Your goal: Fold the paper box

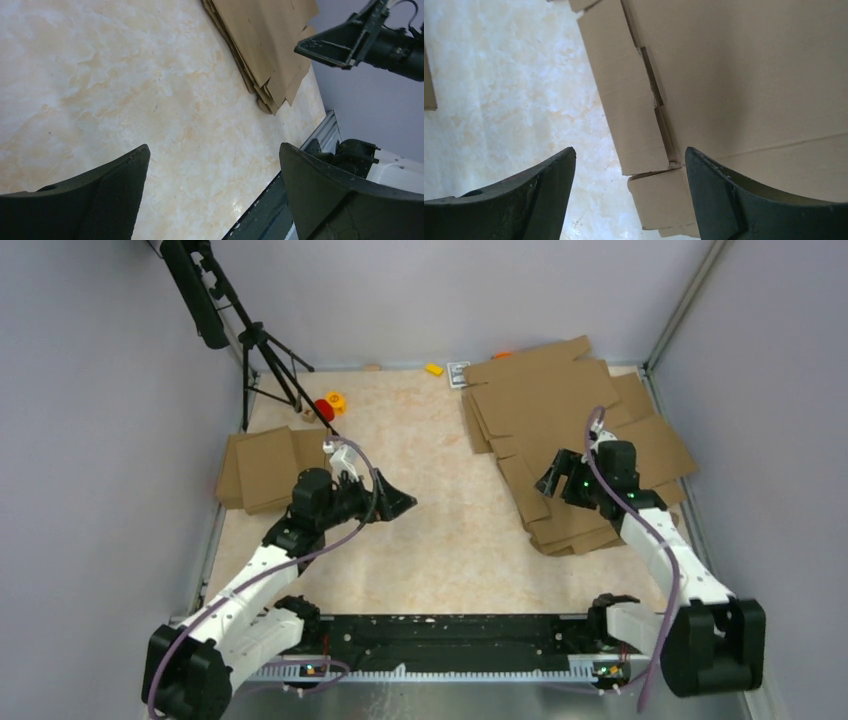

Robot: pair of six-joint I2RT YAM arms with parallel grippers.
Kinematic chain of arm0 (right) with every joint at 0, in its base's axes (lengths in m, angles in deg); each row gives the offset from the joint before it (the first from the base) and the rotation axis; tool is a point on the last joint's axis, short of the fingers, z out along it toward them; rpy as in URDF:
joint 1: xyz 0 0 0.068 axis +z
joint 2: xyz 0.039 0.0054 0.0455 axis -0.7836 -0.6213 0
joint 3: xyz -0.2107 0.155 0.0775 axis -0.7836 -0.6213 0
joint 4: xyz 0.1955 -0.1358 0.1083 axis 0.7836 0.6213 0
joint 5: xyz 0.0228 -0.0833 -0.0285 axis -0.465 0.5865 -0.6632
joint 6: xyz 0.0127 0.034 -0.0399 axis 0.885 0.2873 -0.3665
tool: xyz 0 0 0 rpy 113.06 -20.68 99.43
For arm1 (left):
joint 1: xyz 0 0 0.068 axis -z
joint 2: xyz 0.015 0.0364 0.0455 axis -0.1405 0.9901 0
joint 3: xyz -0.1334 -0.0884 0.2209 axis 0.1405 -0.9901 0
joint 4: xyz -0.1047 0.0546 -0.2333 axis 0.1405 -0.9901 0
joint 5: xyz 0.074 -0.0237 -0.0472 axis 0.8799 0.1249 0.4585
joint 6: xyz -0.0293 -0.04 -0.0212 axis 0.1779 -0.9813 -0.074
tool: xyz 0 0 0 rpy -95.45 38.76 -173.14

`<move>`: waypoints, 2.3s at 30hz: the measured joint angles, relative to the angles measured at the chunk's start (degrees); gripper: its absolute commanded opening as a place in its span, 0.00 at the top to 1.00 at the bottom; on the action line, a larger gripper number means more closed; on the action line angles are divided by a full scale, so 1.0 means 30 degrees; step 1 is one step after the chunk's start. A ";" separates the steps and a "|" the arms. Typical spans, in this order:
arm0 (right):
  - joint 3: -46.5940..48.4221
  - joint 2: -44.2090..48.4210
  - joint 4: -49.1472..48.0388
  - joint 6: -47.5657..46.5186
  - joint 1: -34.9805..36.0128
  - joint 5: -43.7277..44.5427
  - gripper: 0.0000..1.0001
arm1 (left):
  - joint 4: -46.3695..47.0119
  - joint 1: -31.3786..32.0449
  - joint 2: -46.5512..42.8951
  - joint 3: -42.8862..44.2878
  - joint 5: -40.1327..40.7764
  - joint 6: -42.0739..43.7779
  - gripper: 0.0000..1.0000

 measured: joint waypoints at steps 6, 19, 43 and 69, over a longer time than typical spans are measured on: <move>0.0000 -0.3978 -0.1734 0.0131 0.0000 -0.0335 0.25 | 0.0729 0.1107 0.1224 -0.0262 0.0015 -0.0226 0.01; -0.0284 -0.6878 -0.4510 0.0474 0.0000 -0.2215 0.42 | 0.0634 0.1450 0.1311 -0.0066 0.0517 0.0102 0.01; 0.0750 -0.8153 -0.4699 0.0809 0.2776 -0.5282 1.00 | 0.0998 0.2106 0.3075 0.0663 0.0707 0.0153 0.01; 0.2841 -0.4867 -0.1370 -0.0940 1.0826 -0.6193 0.36 | -0.4758 0.0816 0.3016 0.1807 0.8298 -0.0867 0.01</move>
